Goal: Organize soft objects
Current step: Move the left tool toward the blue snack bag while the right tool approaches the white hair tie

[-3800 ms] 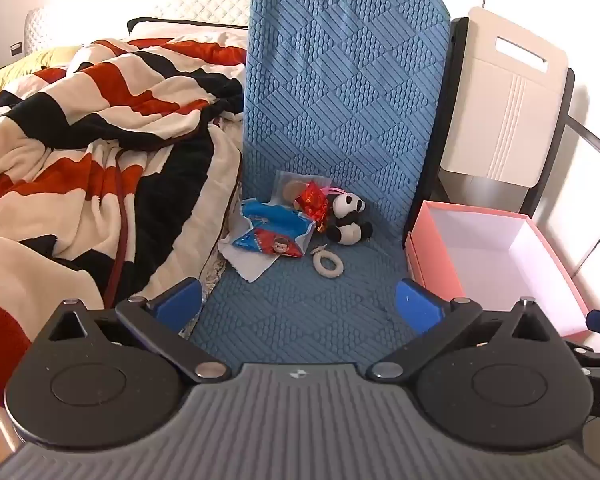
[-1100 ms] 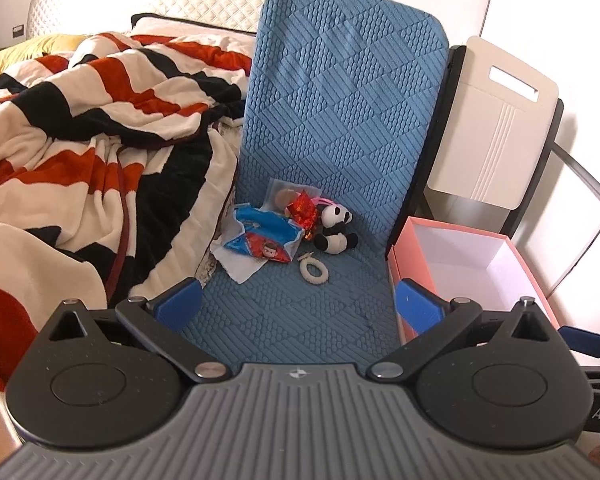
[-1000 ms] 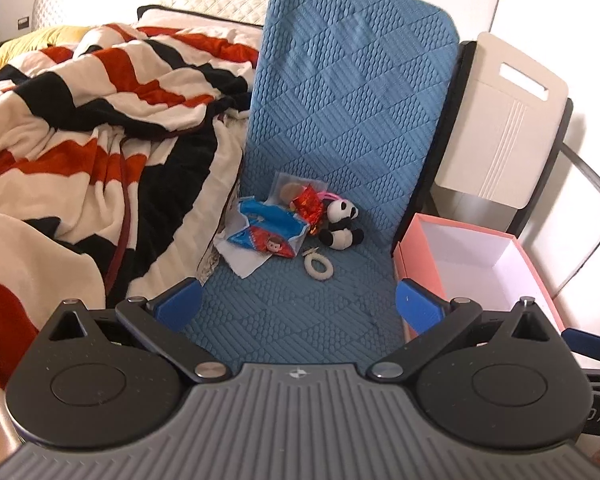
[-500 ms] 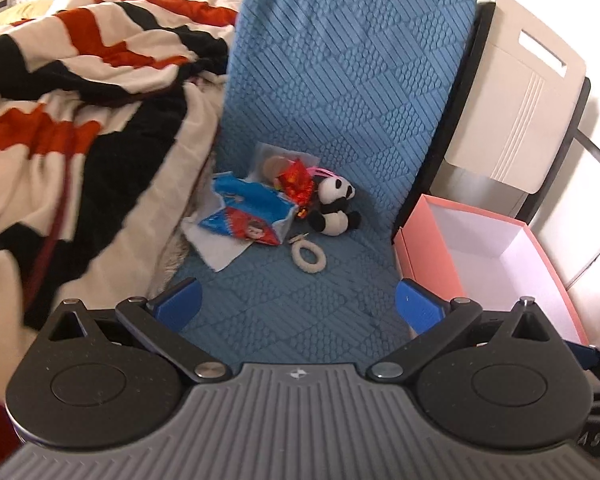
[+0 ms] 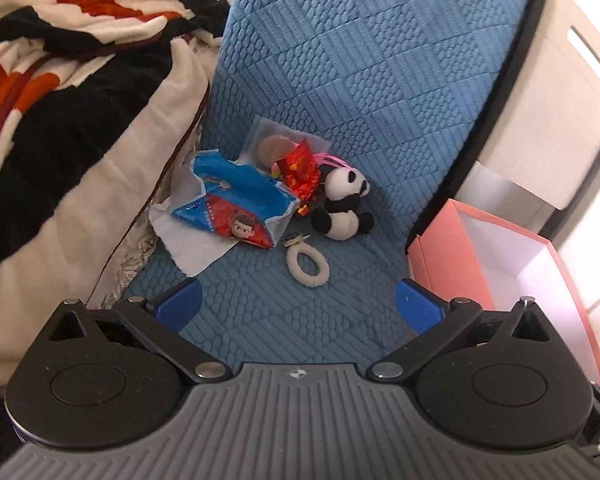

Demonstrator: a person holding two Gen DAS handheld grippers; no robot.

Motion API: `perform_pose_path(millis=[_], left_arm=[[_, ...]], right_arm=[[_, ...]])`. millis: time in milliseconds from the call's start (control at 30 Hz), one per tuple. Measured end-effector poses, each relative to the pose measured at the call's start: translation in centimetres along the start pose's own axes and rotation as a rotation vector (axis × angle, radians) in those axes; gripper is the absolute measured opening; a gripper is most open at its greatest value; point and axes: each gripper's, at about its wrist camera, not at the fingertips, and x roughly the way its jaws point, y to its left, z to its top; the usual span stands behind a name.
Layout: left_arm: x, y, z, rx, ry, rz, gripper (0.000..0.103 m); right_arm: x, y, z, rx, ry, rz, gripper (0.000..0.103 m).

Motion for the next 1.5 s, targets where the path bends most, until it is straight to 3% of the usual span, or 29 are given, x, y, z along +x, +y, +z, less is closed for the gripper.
perform_pose_path(millis=[333, 433, 567, 867, 1100, 1233, 1500], left_arm=[[5.7, 1.5, 1.5, -0.078, 0.047, -0.004, 0.103], [7.6, 2.2, 2.1, -0.143, 0.072, -0.068, 0.103], [10.1, 2.6, 2.8, -0.190, 0.105, -0.106, 0.103], [14.0, 3.7, 4.6, -0.236, 0.085, -0.114, 0.103], [15.8, 4.3, 5.4, -0.222, 0.077, -0.103, 0.101], [16.2, 4.4, 5.5, -0.209, 0.063, -0.081, 0.096], [17.3, 4.9, 6.7, -0.245, 0.081, -0.137, 0.095]], right_arm=[[4.6, 0.3, 0.7, -0.042, 0.006, 0.017, 0.103], [6.1, 0.1, 0.7, -0.046, 0.006, 0.032, 0.096], [7.7, -0.1, 0.4, -0.043, 0.019, 0.053, 0.077], [9.8, 0.4, 0.7, -0.059, -0.001, 0.085, 0.072], [12.4, 0.6, 1.3, -0.057, 0.023, 0.105, 0.052], [14.1, 0.1, 1.6, -0.029, 0.058, 0.113, 0.051], [16.4, -0.4, 2.3, 0.019, 0.061, 0.106, 0.053]])
